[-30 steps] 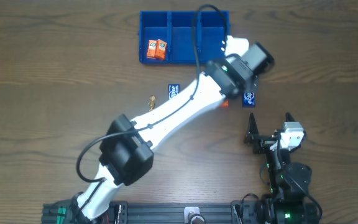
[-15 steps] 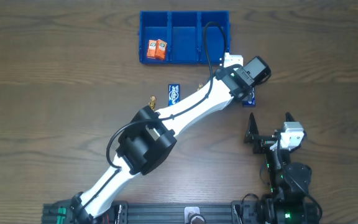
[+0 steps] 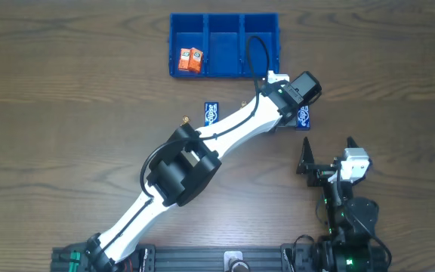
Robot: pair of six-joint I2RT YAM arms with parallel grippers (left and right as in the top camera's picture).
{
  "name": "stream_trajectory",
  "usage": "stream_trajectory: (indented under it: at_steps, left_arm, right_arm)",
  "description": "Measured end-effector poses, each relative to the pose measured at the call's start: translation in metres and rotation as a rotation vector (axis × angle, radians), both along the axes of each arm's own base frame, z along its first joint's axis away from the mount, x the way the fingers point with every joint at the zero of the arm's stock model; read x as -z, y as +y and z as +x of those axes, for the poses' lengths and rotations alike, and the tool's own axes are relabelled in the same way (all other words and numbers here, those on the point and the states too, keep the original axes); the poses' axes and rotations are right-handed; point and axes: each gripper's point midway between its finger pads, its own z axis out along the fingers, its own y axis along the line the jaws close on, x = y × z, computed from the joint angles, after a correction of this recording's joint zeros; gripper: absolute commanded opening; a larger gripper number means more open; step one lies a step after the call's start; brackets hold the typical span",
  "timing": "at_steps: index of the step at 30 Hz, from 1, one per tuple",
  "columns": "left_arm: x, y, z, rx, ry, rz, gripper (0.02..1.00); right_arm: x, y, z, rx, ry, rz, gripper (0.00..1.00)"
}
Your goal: Sort Candies Into Trays
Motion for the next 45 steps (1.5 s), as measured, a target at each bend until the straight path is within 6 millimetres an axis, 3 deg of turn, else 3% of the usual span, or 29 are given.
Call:
stream_trajectory:
  at_steps: [4, 9, 15, 20, 23, 24, 25, 27, 28, 29, 30, 31, 33, 35, 41, 45]
  left_arm:
    - [0.001, 0.004, -0.001, -0.014, 0.016, 0.007, 0.503]
    - [0.002, 0.006, 0.000, -0.034, 0.031, -0.008, 0.294]
    - [0.002, 0.005, 0.000, -0.032, 0.033, -0.011, 0.222]
    - [-0.010, 0.010, 0.007, -0.025, -0.004, 0.004, 0.237]
    - [-0.061, 0.023, 0.029, -0.026, -0.096, -0.027, 0.229]
    - [-0.108, 0.038, 0.046, -0.042, -0.166, -0.070, 0.229]
    - [-0.139, 0.054, 0.058, -0.063, -0.214, -0.096, 0.226]
    - [-0.199, 0.101, 0.081, -0.120, -0.301, -0.123, 0.222]
    - [-0.215, 0.120, 0.089, -0.145, -0.327, -0.124, 0.218]
    - [-0.237, 0.154, 0.103, -0.193, -0.364, -0.123, 0.220]
    - [-0.246, 0.178, 0.114, -0.229, -0.382, -0.117, 0.213]
    - [-0.248, 0.200, 0.122, -0.255, -0.386, -0.097, 0.211]
    - [-0.236, 0.227, 0.133, -0.279, -0.363, -0.056, 0.215]
    - [-0.212, 0.238, 0.141, -0.267, -0.319, -0.018, 0.226]
    - [-0.153, 0.242, 0.151, -0.210, -0.205, 0.027, 0.222]
    - [-0.127, 0.243, 0.159, -0.188, -0.171, 0.028, 0.222]
  right_arm:
    - [0.000, 0.000, 0.000, 0.000, 0.000, 0.000, 1.000]
    - [0.000, 0.000, 0.000, 0.000, 0.000, 0.000, 1.000]
    - [0.000, 0.000, 0.000, 0.000, 0.000, 0.000, 1.000]
    - [0.000, 0.000, 0.000, 0.000, 0.000, 0.000, 1.000]
    - [0.000, 0.000, 0.000, 0.000, 0.000, 0.000, 1.000]
    - [0.000, 0.000, 0.000, 0.000, 0.000, 0.000, 0.998]
    - [0.000, 0.000, 0.000, 0.000, 0.000, 0.000, 1.000]
    - [0.000, 0.000, 0.000, 0.000, 0.000, 0.000, 1.000]
    - [0.000, 0.000, 0.000, 0.000, 0.000, 0.000, 1.000]
    - [0.000, 0.000, 0.000, 0.000, 0.000, 0.000, 1.000]
    - [0.000, 0.000, 0.000, 0.000, 0.000, 0.000, 1.000]
    - [0.000, 0.000, 0.000, 0.000, 0.000, 0.000, 1.000]
    - [0.000, 0.000, 0.000, 0.000, 0.000, 0.000, 0.998]
    - [0.000, 0.000, 0.000, 0.000, 0.000, 0.000, 1.000]
    - [0.000, 0.000, 0.000, 0.000, 0.000, 0.000, 1.000]
    - [0.000, 0.000, 0.000, 0.000, 0.000, 0.000, 1.000]
